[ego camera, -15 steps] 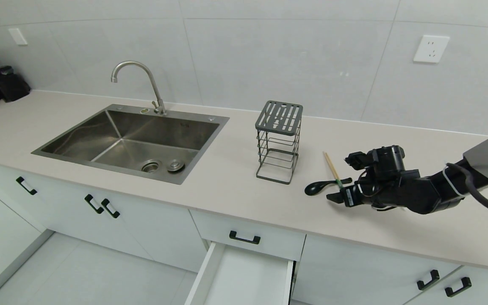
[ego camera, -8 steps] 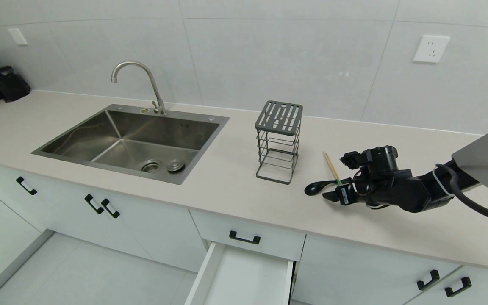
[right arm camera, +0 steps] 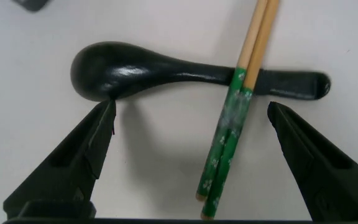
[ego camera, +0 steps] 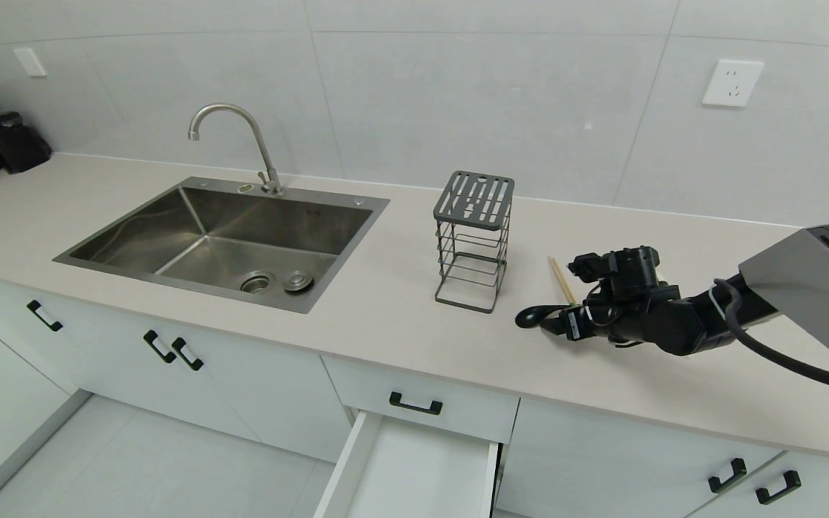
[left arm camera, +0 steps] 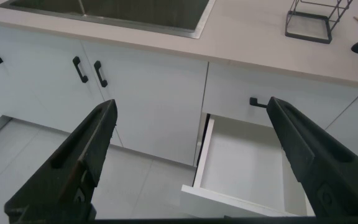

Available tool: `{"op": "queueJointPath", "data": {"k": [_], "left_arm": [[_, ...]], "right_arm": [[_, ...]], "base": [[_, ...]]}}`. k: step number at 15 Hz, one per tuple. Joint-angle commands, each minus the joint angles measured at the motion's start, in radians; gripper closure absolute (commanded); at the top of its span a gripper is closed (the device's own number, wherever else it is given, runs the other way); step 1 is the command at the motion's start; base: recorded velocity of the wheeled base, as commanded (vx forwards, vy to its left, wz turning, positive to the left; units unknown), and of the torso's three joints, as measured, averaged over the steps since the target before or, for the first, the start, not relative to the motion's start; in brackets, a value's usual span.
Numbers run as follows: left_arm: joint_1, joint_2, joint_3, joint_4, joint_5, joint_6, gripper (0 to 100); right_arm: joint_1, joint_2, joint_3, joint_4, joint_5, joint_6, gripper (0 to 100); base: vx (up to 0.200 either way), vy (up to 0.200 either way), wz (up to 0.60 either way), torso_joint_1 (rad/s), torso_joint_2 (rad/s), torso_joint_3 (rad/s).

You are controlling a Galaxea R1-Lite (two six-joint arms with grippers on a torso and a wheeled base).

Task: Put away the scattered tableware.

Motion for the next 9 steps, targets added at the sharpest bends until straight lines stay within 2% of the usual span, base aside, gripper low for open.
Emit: {"op": "queueJointPath", "data": {"k": [1, 2, 9], "left_arm": [[0.000, 0.001, 0.000, 0.000, 0.000, 0.000, 0], [-0.001, 0.001, 0.000, 0.000, 0.000, 0.000, 0], [0.000, 0.001, 0.000, 0.000, 0.000, 0.000, 0]], "right_arm": [[-0.004, 0.019, -0.020, 0.000, -0.001, 0.000, 0], [-0.007, 0.019, -0.020, 0.000, -0.004, 0.000, 100], [-0.080, -0.030, 0.008, 0.000, -0.009, 0.001, 100]], "base": [[0.000, 0.000, 0.00, 0.000, 0.00, 0.000], [0.000, 0.000, 0.00, 0.000, 0.00, 0.000], [0.000, 0.000, 0.00, 0.000, 0.00, 0.000]]}}
